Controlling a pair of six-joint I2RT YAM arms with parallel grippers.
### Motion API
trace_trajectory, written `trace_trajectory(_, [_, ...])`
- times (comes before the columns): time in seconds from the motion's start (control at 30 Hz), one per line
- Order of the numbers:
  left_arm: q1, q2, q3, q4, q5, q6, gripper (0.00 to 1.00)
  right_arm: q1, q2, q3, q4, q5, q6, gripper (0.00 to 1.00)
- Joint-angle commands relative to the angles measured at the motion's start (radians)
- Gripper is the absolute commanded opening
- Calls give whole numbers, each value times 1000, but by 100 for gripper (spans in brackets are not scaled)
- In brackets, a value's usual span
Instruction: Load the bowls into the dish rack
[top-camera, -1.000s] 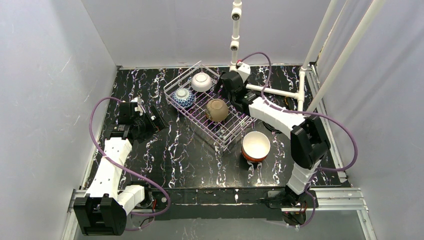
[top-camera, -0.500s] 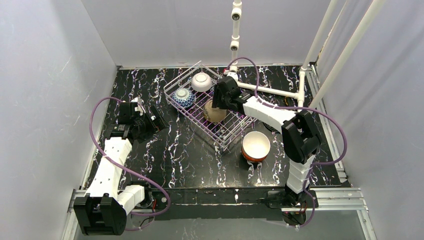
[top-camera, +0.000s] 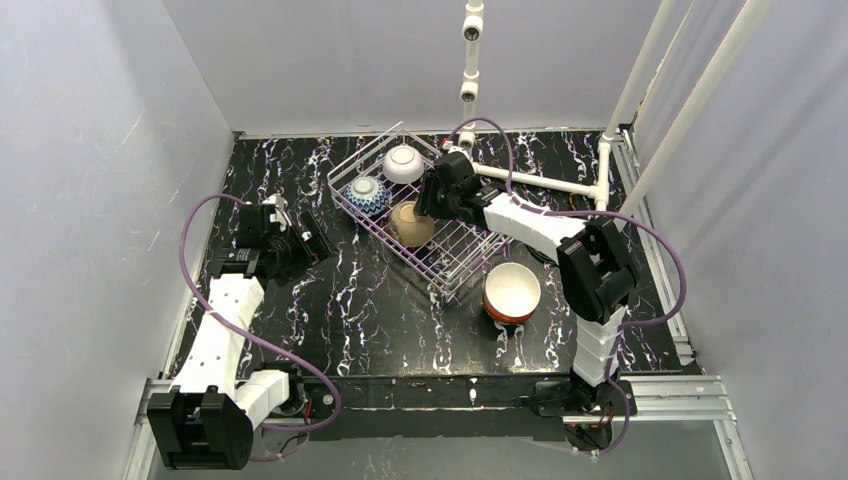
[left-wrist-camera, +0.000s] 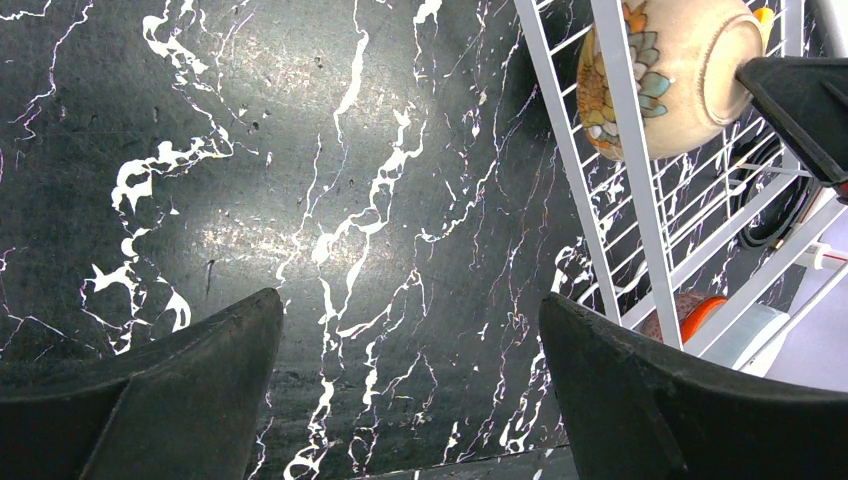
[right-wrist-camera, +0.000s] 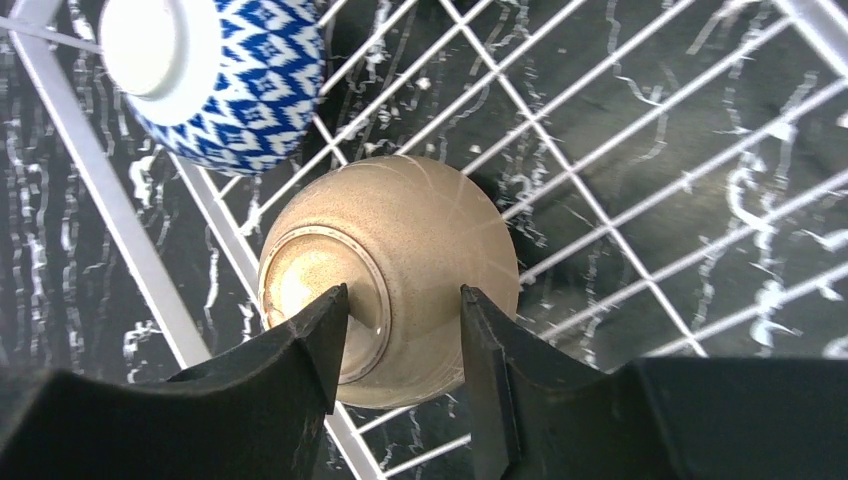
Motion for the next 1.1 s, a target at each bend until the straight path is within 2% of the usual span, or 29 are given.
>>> trace_trajectory(0.0, [6,-3,3,-17,18,15,98,12,39,-13,98,-105,54,52])
trace_trajectory(0.33, [6,-3,3,-17,16,14,98,18,93,38,187,-146,74,50])
trace_trajectory(0.53, [6,-5,3,-19,16,16,98,18,66,74,177,-181,45,51])
trace_trajectory(0.8, [6,-7,-11,25,131,48,98,12,-120,111,-6,-39,-58,62])
trace_trajectory(0.9, [6,-9,-18,42,168,50,98,3,-222,78,-117,14,-95,66])
trace_trajectory(1.07, [6,-5,-17,45,178,50,98,-16,-445,-21,-375,162,-106,67])
